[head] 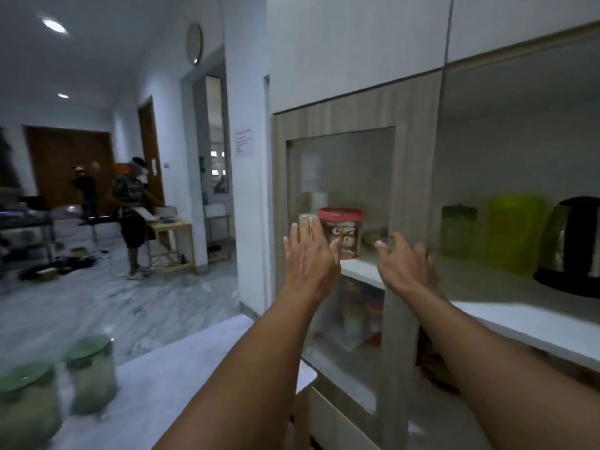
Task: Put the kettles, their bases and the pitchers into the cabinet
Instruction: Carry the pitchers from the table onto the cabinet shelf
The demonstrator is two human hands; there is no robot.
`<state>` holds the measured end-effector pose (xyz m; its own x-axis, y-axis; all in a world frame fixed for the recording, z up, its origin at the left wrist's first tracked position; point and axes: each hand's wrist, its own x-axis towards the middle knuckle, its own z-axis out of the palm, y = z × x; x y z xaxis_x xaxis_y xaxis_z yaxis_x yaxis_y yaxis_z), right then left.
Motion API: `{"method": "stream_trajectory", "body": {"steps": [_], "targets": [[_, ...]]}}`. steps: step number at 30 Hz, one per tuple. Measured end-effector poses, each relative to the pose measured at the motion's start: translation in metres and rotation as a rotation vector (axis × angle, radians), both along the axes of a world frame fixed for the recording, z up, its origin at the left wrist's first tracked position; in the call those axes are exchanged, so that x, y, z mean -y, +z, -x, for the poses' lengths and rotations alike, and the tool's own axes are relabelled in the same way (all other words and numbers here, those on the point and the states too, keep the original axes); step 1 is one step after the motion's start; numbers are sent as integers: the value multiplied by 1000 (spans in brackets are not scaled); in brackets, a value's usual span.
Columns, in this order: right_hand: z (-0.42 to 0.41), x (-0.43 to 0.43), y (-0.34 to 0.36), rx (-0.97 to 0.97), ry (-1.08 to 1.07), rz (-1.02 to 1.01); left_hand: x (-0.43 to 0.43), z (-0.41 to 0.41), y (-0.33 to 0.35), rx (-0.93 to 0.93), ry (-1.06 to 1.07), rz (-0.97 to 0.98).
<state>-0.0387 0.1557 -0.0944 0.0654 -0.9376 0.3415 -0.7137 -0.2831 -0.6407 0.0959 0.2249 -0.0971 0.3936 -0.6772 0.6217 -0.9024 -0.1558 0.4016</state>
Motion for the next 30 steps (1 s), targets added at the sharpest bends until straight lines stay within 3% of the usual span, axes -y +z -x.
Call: {"method": "stream_trajectory", "body": {"steps": [11, 21, 30], "targets": [[-288, -206, -76, -116, 461, -113, -256, -277, -71, -105, 486, -179], [-461, -281, -138, -281, 732, -220, -353, -414, -155, -261, 772, -239], [-619, -329, -219, -384, 1056, -391, -398, -509, -226, -769, 1133, -241]]}}
